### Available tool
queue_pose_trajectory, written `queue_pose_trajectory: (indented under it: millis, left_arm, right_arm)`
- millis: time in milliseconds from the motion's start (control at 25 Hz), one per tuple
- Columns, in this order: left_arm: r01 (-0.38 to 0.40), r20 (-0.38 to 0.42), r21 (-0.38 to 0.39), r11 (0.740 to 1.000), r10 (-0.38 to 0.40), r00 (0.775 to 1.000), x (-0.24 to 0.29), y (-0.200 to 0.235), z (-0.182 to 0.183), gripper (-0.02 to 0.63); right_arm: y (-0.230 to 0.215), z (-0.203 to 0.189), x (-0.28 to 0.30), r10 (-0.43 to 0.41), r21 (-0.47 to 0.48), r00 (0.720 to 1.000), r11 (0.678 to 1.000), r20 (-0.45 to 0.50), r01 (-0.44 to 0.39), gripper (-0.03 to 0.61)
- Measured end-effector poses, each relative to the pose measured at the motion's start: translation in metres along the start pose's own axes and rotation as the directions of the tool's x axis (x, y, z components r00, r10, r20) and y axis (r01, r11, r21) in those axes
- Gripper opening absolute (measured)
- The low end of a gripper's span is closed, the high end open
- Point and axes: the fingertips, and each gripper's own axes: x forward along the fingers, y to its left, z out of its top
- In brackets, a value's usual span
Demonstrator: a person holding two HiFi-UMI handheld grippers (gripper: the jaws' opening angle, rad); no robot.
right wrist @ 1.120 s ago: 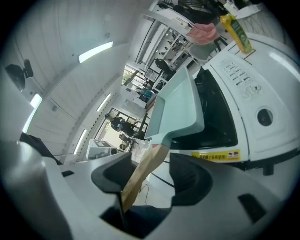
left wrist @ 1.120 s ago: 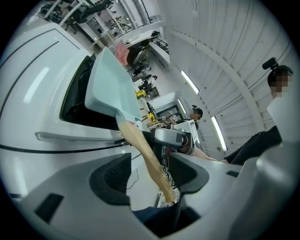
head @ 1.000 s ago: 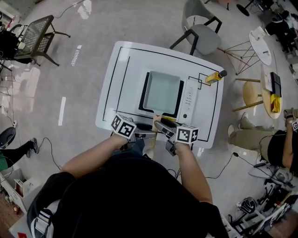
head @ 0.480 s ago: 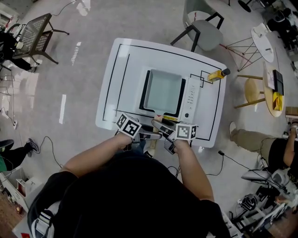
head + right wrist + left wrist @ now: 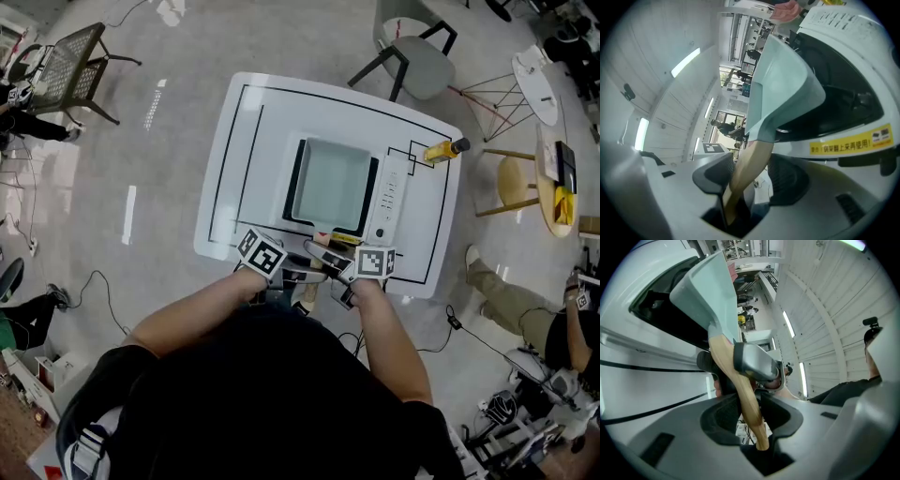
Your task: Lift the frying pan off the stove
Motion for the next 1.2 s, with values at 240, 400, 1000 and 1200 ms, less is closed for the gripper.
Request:
queue_pose_trajectory:
  millis: [240,400,1000,1200]
  left_arm:
    - [0.001,-0.001,0.001,1.0,-0.001,1.0,0.0,-0.001,0.0,0.132]
    - [0.01,0.01,0.012,1.0,-0.01,1.0,-0.003,-0.002,-0.001,0.132]
    - [0.021,0.008,0.047,0.999,-0.021,1.0,-0.011,-0.014,0.0,0.142]
    - [0.005,-0.008,0.071,0.997,-0.005,1.0,-0.014,-0.016,-0.003,0.143]
  right_arm:
    - [0.0,0.001,-0.001,0.03,0.047,1.0,0.998,-0.002,-0.03,0.215]
    - [0.003,0.001,0.0,0.064,0.102,0.998,0.993,0.019,-0.066,0.204]
    - [0.022,0.006,0.004,0.164,0.157,0.981,0.971,0.101,-0.178,0.19]
    - [0.026,0.005,0.002,0.167,0.159,0.98,0.97,0.11,-0.183,0.19]
